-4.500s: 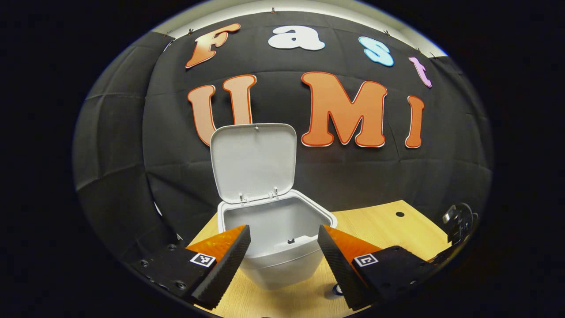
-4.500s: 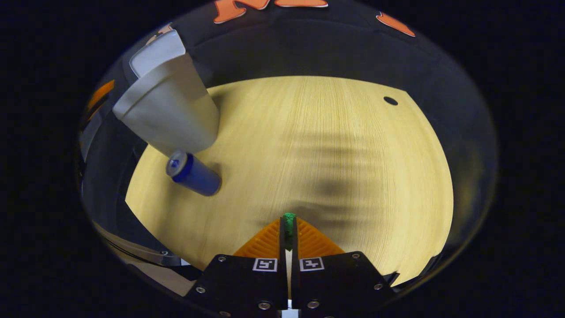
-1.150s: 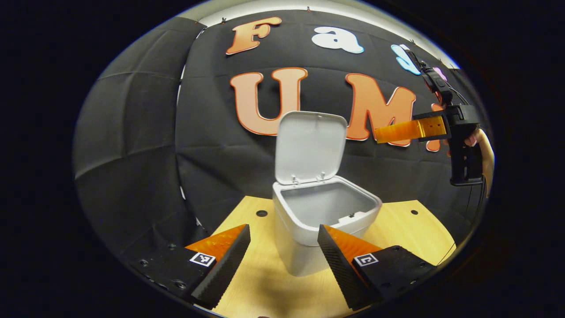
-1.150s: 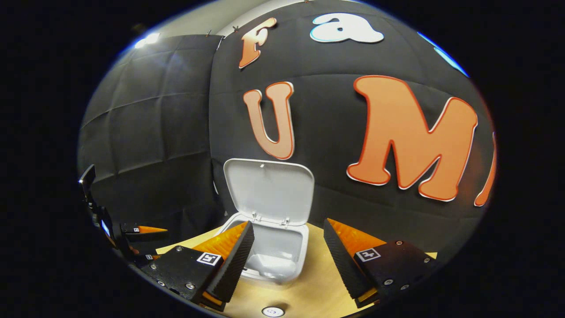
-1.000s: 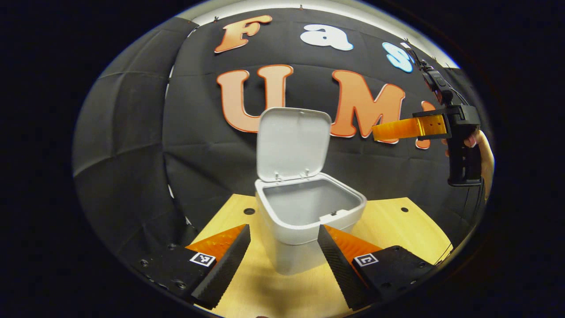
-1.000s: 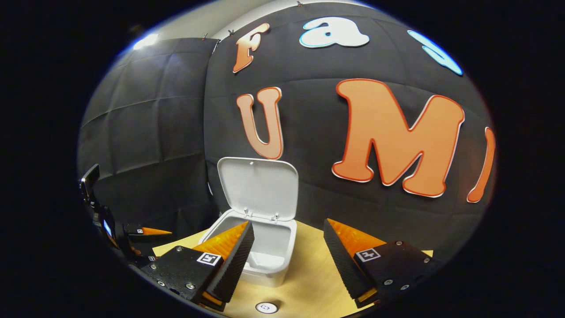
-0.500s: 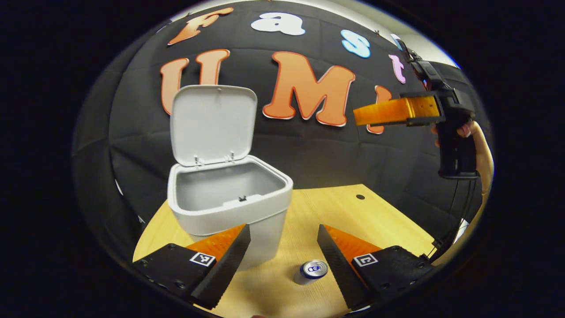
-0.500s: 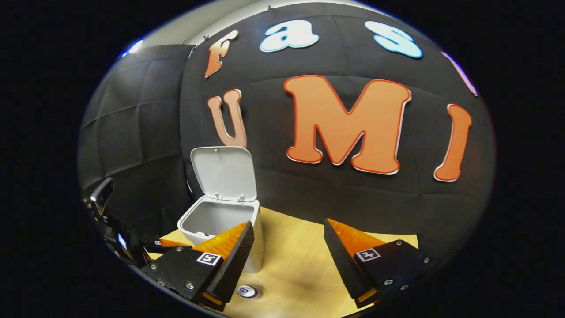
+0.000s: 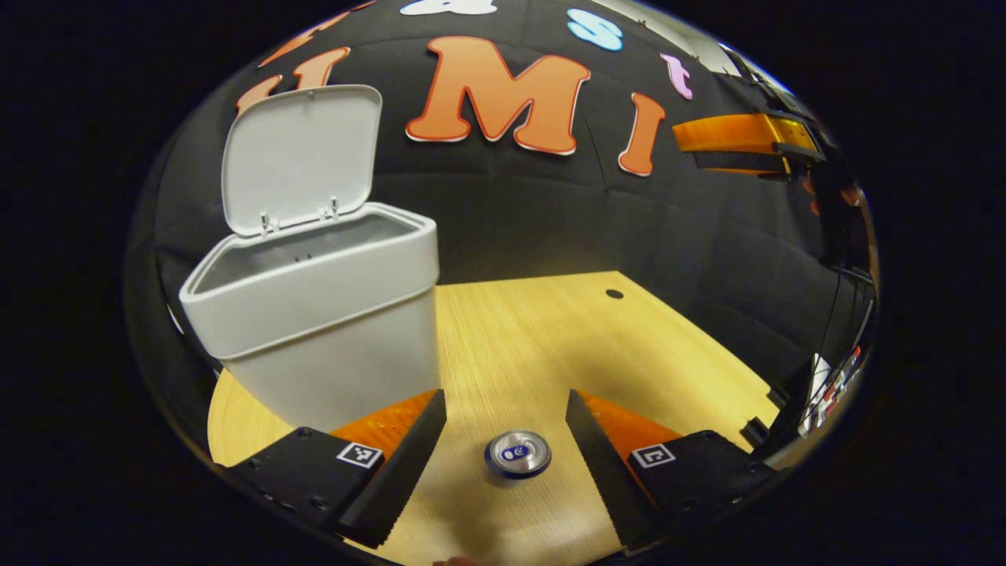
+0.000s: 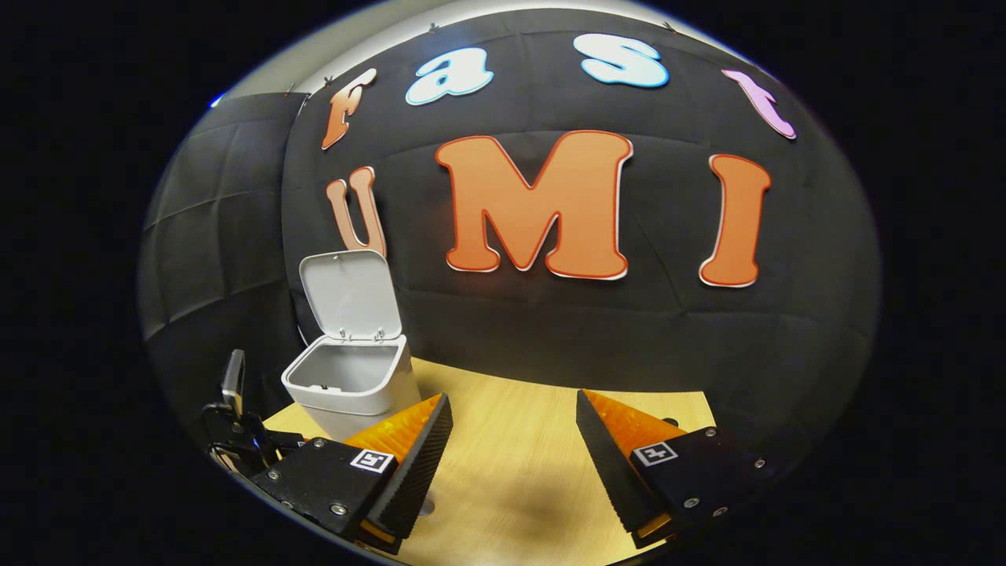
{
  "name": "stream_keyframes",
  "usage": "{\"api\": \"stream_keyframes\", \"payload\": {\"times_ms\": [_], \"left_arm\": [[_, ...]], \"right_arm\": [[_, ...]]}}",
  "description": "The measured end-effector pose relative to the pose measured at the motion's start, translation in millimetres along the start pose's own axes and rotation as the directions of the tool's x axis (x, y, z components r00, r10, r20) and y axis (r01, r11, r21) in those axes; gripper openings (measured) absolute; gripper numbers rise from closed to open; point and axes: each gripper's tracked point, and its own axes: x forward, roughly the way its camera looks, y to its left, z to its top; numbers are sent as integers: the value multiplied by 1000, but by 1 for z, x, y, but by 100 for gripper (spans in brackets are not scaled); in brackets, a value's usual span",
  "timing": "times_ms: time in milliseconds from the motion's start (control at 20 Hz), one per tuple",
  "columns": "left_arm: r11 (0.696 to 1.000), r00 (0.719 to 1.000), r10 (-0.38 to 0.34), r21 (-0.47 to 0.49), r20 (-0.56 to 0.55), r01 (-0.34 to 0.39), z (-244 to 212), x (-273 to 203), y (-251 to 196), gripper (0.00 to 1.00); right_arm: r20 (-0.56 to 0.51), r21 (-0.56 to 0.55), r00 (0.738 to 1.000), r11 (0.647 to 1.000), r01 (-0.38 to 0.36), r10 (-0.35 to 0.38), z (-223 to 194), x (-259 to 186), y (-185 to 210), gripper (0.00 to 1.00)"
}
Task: Press the lid of the desktop garbage bin to open it, pick up the crumpled paper on the desktop and throw it into the bin, then pick up the pop can on the desktop and drop it into the bin, and finally close the garbage bin lid.
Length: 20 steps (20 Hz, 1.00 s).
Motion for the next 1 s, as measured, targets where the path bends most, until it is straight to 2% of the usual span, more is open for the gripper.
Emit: {"api": "stream_keyframes", "payload": {"times_ms": [200, 350, 600, 650, 700, 1000], "left_arm": [[1000, 999, -24, 15, -33, 24, -20, 16, -15, 99], [998, 998, -10, 56, -55, 13, -37, 31, -15, 99], [997, 994, 10, 78, -113, -2, -68, 50, -13, 100], [997, 993, 10, 78, -117, -1, -72, 53, -14, 96], [997, 993, 12, 78, -122, -3, -75, 56, -14, 99], [997, 989, 51, 57, -135, -43, -94, 79, -9, 100]], "right_arm": [[5, 57, 999, 998, 38, -39, -25, -14, -20, 95], [8, 97, 997, 993, 72, -73, -38, -24, -35, 95], [34, 102, 990, 986, 135, -139, -59, -32, -52, 95], [35, 97, 988, 984, 149, -153, -65, -34, -55, 95], [30, 94, 986, 982, 163, -167, -72, -37, -58, 95], [-15, 122, 983, 976, 181, -181, -101, -44, -61, 95]]}}
